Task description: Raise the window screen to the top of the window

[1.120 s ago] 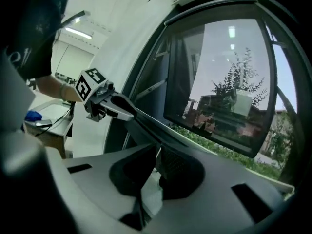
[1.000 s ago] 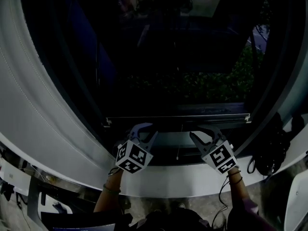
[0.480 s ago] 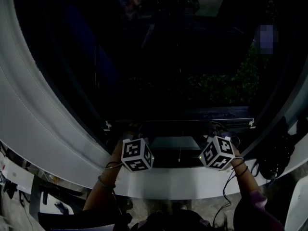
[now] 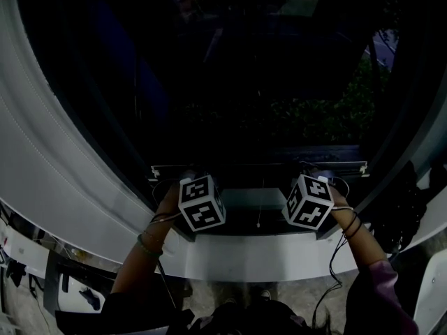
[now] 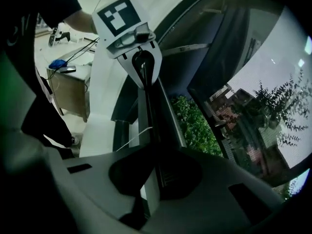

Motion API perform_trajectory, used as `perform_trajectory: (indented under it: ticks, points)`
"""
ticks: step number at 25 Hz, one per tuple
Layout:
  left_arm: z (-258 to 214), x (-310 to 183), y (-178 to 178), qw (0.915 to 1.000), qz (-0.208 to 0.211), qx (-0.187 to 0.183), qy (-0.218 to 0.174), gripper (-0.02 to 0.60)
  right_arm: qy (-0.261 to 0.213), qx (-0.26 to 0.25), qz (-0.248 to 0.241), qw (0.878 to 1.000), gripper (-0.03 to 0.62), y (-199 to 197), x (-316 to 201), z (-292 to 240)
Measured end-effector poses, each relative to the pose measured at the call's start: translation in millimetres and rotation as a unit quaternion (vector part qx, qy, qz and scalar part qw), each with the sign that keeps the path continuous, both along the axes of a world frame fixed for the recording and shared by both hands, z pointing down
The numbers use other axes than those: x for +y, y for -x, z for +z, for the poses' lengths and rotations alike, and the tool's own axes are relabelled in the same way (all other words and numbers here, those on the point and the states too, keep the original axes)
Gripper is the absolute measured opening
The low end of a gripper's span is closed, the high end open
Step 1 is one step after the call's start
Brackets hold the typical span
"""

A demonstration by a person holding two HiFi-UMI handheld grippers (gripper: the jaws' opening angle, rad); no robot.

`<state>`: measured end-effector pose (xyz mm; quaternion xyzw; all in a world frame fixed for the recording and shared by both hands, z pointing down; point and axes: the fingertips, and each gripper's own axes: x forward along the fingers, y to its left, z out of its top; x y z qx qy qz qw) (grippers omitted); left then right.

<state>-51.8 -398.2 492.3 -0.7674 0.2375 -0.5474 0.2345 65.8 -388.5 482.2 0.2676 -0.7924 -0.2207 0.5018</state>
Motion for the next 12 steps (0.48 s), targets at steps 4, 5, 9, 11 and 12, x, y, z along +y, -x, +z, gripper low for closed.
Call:
perform_trajectory:
  ticks: [4,5,9,11,12]
  points:
    - [2.2,0.5,1.1,0.9984,0.006,-0.051,-0.022,0.02,0.013,0.033,-0.001,0.999,0.026,1.1,1.2,1.4]
    - [3.2,1.2,1.3,0.9983,0.009,-0.056,-0.018,0.018,0.016,0.04,-0.006,0.999,0.025,1.4,2.1,2.2]
    - [0.2,2.0,-1.1,0.9996,0.014,-0.025,-0.007,0.02,-0.013,0.054,-0.027,0.998,0.025,1.4,2.8,1.9]
    - [0.5,-0.7,-0.7,0.9977,0.017,-0.048,-0.046,0.018,-0.047,0.065,-0.02,0.997,0.025,0.7,0.9,2.5]
    - [0.9,-2.8,-0.3,0.9962,0.015,-0.061,-0.06,0.017,-0.052,0.072,-0.013,0.996,0.025,0.5,-1.0,2.8]
